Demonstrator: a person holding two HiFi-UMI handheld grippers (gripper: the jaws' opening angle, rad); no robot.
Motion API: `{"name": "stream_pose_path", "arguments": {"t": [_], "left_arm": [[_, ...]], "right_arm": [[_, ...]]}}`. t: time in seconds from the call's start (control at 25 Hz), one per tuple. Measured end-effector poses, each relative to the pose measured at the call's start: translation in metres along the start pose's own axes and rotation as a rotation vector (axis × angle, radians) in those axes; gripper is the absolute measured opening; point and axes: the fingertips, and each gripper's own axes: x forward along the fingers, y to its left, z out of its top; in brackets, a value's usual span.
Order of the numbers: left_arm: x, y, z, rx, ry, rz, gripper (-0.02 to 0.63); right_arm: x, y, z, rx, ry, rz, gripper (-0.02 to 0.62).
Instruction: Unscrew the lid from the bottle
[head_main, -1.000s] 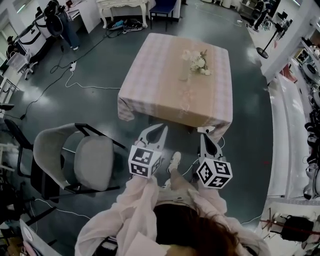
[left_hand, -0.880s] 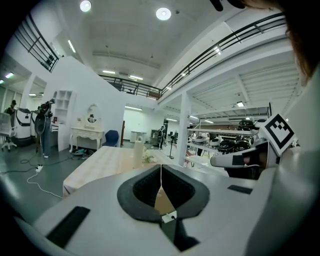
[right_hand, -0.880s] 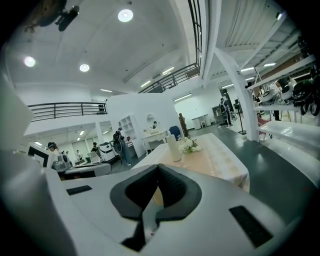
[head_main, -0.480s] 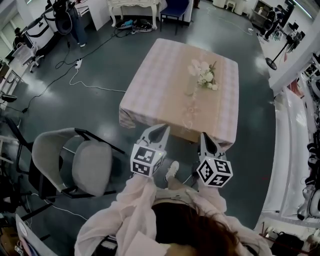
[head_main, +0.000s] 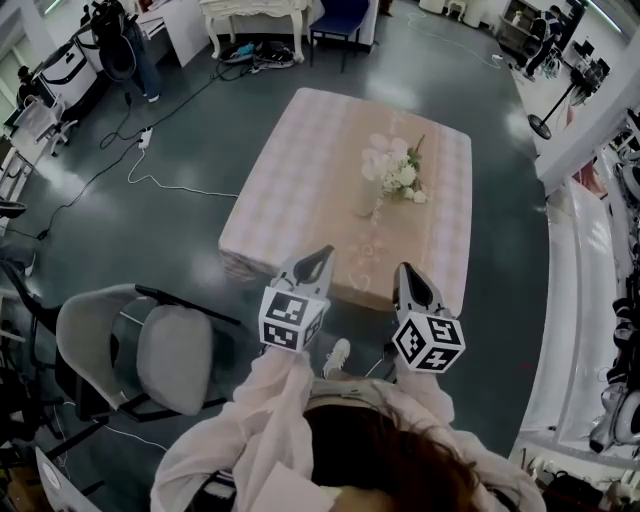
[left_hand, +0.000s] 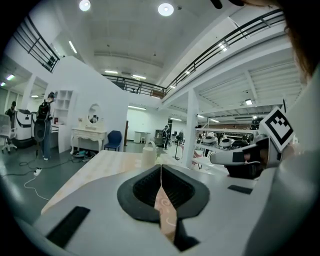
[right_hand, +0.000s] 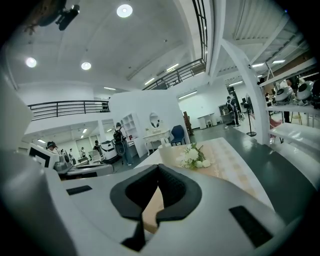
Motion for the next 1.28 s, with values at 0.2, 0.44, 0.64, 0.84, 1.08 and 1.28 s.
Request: {"name": "stream_pose_path", "arguments": {"t": [0.2,0.44,0.64,0.84,1.08,1.28], "left_arm": [[0.037,0.007,-0.001,-0.007,0.017,-0.001,0.029],[0.068,0.018,0.000,-0.005,0.021,0.009,0.029],[0.083,0.018,0.002,-0.006,0.013,0.004,0.029],[0.092,0.021,0.003,-0.007,0.014,-0.010,0.030],[0.112,0.028,-0.003,-0.011,0.031,-0.059,0.031],[0.132,0.037,-0.009,-0.018,0.042,-0.127,0.032]], "right_arm": [[0.029,-0.022,0.004,0.004,0.019,0.006,0.012],[0.059,-0.038,0.010,0.007,0.022,0.025,0.012],[0.070,-0.044,0.015,0.001,0.022,0.036,0.012],[0.073,-0.045,0.014,-0.002,0.032,0.030,0.012],[0.081,-0.047,0.007,0.018,0.050,0.007,0.012],[0.094,-0.058,0.005,0.050,0.062,-0.057,0.012]]}}
